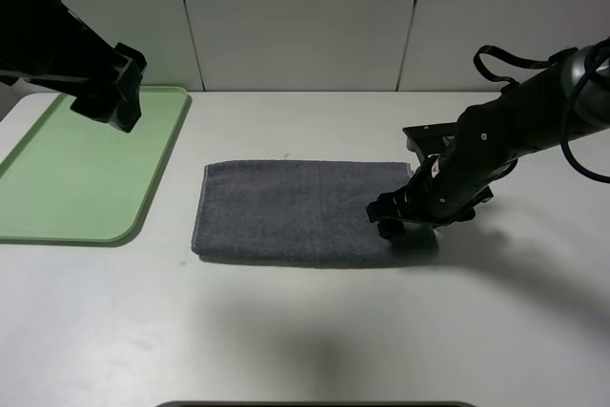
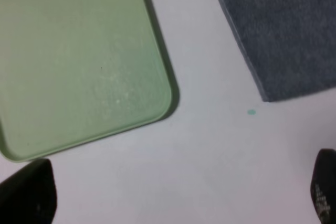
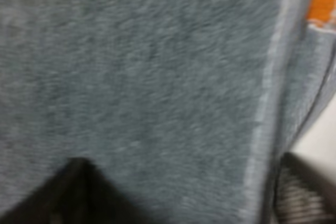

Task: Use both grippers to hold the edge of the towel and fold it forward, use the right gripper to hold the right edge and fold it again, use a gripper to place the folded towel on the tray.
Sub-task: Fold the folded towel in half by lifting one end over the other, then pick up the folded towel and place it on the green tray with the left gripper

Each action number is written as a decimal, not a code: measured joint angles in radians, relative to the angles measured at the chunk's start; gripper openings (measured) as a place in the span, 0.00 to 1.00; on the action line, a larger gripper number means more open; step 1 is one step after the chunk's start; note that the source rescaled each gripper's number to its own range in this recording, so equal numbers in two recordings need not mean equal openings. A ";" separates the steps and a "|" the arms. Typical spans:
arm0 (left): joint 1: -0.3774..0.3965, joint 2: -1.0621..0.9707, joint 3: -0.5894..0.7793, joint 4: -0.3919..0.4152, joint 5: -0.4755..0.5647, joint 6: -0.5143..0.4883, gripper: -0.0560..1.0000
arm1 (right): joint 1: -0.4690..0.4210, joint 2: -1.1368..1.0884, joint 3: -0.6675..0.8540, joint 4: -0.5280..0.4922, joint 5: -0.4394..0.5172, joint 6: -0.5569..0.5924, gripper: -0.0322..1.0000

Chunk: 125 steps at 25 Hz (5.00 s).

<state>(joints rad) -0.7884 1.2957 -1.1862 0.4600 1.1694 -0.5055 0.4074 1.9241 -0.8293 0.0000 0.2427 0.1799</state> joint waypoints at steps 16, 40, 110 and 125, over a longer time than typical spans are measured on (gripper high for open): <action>0.000 0.000 0.000 0.000 0.000 0.000 0.98 | 0.000 0.004 0.003 0.027 -0.025 0.004 0.13; 0.000 0.000 0.000 -0.001 0.000 0.001 0.98 | 0.000 -0.234 -0.051 -0.158 0.348 0.042 0.13; 0.000 0.000 0.000 -0.001 0.000 0.002 0.98 | 0.171 -0.245 -0.354 0.043 0.550 0.053 0.99; 0.000 0.000 0.000 -0.001 0.000 0.003 0.98 | 0.171 -0.281 -0.354 0.023 0.555 0.009 1.00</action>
<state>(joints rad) -0.7884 1.2957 -1.1862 0.4591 1.1694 -0.5024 0.5787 1.6430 -1.1834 0.0227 0.7981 0.1889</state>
